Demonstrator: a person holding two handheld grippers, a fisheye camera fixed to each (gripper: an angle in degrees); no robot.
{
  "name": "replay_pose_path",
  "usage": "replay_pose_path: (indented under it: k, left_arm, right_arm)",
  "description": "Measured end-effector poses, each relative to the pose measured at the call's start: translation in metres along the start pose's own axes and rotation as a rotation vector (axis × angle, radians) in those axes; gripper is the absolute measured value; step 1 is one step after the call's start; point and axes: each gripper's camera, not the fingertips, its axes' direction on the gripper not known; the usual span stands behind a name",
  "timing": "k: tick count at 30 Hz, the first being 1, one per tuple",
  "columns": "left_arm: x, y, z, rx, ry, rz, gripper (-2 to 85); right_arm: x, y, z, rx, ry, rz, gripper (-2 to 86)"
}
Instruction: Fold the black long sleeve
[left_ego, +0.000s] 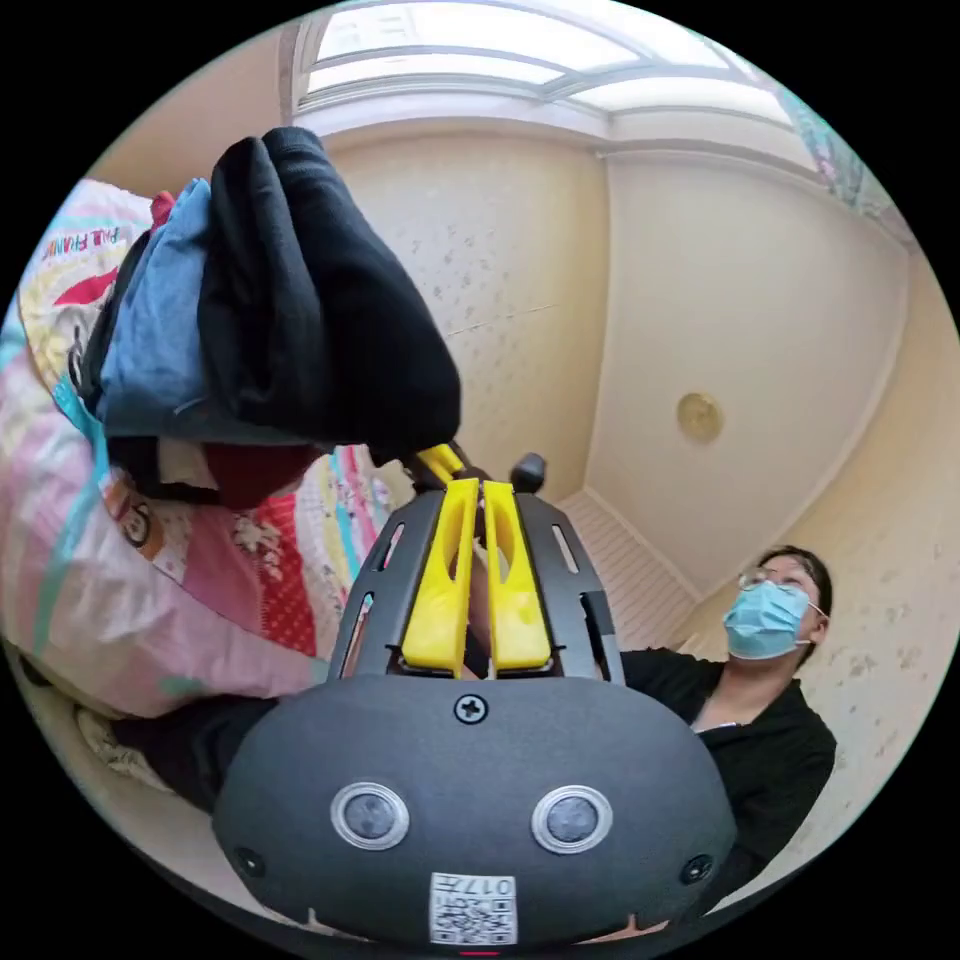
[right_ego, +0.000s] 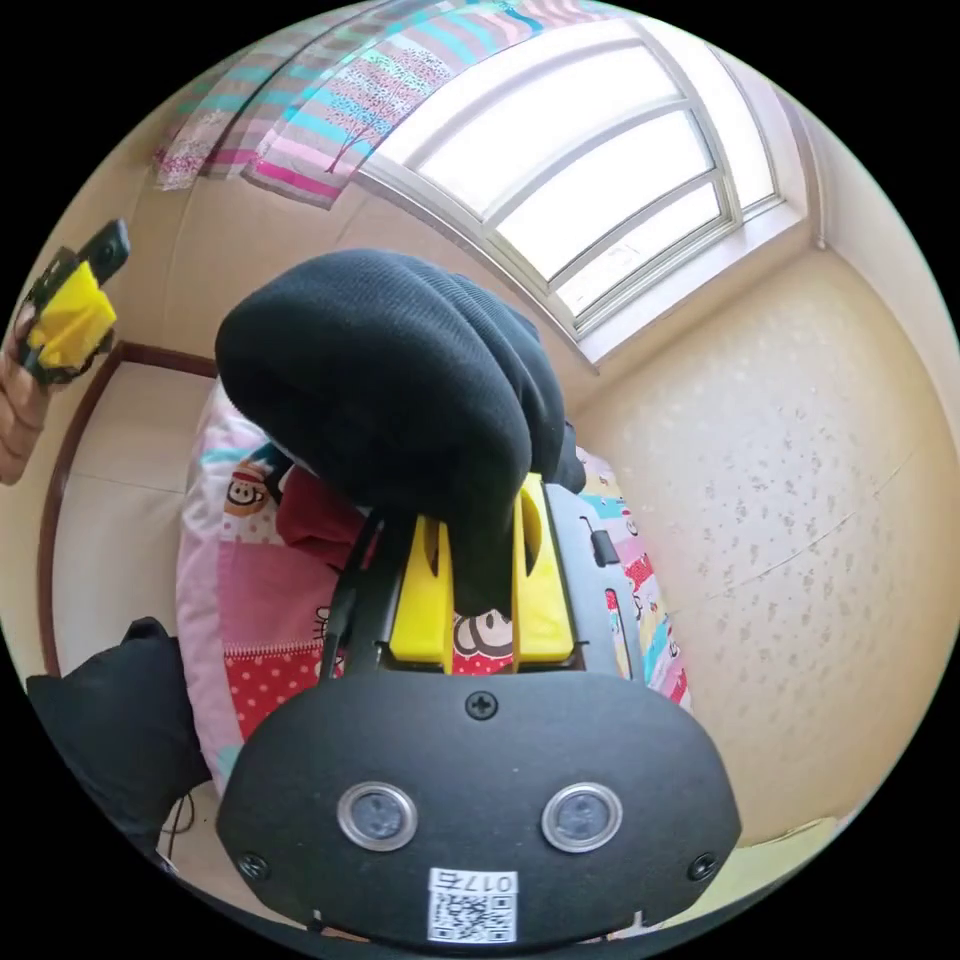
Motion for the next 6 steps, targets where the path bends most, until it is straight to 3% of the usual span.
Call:
replay_pose_path:
  k: [2,6]
  left_arm:
    - [0.001,0.027,0.022,-0.058,0.044,0.001,-0.5]
    - [-0.014,0.098,0.115,-0.456,-0.254,-0.122,-0.9]
  right_arm:
    - [-0.004,0.023,0.002,-0.012,0.009,0.0,11.6]
    - [-0.006,0.092,-0.018,0.064,-0.077,0.195,10.3]
